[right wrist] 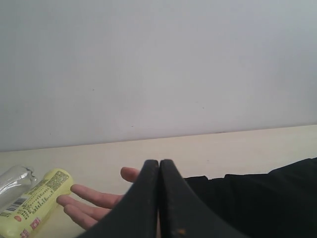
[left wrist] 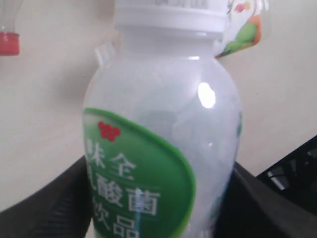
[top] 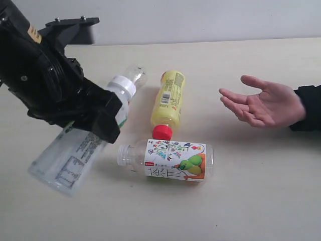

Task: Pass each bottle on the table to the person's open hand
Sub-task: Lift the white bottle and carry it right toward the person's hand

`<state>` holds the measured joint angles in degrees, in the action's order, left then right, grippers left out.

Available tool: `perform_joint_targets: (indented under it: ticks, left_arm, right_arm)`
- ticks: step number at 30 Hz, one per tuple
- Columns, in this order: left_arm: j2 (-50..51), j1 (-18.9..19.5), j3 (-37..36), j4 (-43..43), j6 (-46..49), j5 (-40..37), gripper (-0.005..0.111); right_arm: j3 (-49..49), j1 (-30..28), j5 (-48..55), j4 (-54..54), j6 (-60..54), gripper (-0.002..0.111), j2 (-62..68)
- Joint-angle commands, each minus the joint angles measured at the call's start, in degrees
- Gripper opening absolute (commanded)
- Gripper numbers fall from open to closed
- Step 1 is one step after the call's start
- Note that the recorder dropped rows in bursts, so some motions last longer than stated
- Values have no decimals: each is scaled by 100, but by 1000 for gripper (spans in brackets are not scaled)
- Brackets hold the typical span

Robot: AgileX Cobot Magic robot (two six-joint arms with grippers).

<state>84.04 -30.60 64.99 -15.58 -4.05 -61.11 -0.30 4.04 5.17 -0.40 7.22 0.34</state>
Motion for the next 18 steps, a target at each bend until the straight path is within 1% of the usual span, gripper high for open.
perform_joint_targets:
  ticks: [1, 3, 6, 9, 15, 18]
  left_arm:
    - [201, -36, 193, -414, -99, 499, 0]
    - [455, -95, 238, -611, -109, 835, 0]
    - [783, -368, 375, -568, -109, 1669, 0]
    - [933, -580, 456, -654, -163, 2107, 0]
    - [1135, -934, 627, -651, -666, 2633, 0]
    - [1133, -1154, 642, -642, -889, 3245, 0]
  right_arm:
    - [30, -29, -19, 0, 1, 0, -34]
    - [30, -29, -19, 0, 1, 0, -34]
    - [30, -29, -19, 0, 1, 0, -34]
    - [30, -29, -19, 0, 1, 0, -34]
    - [30, -29, -19, 0, 1, 0, -34]
    - [30, -29, -19, 0, 1, 0, -34]
